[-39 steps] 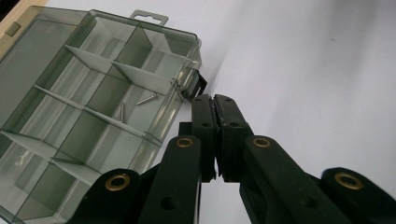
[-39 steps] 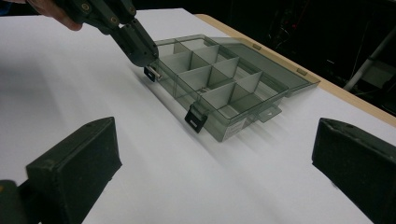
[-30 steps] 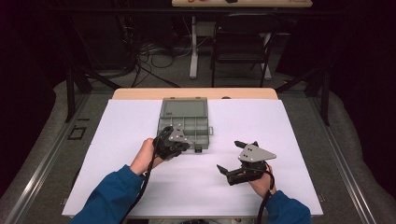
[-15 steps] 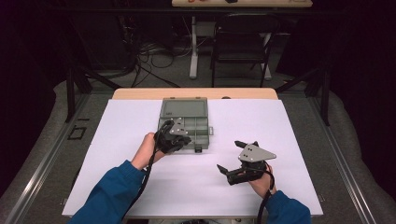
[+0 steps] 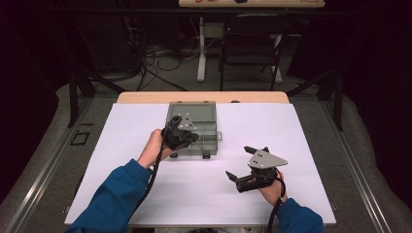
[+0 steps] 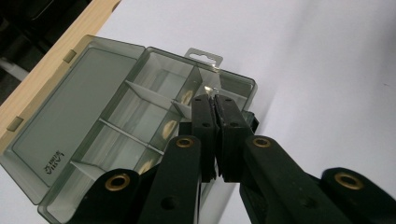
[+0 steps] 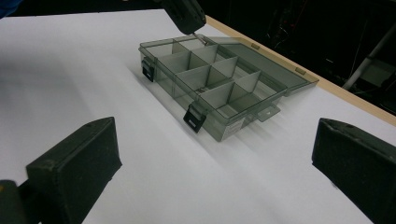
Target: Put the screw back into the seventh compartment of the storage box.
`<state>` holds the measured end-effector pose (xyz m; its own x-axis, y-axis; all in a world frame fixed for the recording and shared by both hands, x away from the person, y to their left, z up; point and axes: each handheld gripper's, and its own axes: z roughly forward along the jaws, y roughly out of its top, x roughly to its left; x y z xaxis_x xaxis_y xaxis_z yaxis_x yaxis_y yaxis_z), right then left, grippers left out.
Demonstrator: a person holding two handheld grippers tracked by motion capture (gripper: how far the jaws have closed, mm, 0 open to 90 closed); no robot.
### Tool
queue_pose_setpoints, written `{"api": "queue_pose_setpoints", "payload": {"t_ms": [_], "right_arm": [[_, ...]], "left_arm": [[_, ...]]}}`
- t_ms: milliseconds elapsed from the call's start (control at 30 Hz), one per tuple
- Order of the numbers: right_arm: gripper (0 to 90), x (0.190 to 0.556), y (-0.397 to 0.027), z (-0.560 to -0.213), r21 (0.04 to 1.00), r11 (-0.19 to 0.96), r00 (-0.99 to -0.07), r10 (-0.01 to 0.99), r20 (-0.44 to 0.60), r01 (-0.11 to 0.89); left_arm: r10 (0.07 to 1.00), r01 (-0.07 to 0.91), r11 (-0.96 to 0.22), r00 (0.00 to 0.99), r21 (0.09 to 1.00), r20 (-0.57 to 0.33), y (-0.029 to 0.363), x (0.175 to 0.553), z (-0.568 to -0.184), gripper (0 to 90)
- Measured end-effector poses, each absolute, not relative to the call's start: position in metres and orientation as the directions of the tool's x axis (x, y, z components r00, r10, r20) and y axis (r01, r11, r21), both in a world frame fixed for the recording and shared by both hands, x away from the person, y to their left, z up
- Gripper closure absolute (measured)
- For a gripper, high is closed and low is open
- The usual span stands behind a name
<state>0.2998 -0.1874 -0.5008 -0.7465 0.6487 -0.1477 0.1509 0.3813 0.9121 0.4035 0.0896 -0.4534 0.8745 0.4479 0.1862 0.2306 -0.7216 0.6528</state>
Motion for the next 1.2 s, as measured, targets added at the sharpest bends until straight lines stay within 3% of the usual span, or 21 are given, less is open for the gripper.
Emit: {"api": "queue_pose_setpoints", "payload": {"t_ms": [1200], "right_arm": [[0.0, 0.300, -0.187, -0.501, 0.912, 0.382, -0.751, 0.644, -0.146, 0.150]], "left_arm": [[0.500, 0.343, -0.754, 0.853, 0.561, 0.151, 0.075, 0.442, -0.488, 87.7]]}}
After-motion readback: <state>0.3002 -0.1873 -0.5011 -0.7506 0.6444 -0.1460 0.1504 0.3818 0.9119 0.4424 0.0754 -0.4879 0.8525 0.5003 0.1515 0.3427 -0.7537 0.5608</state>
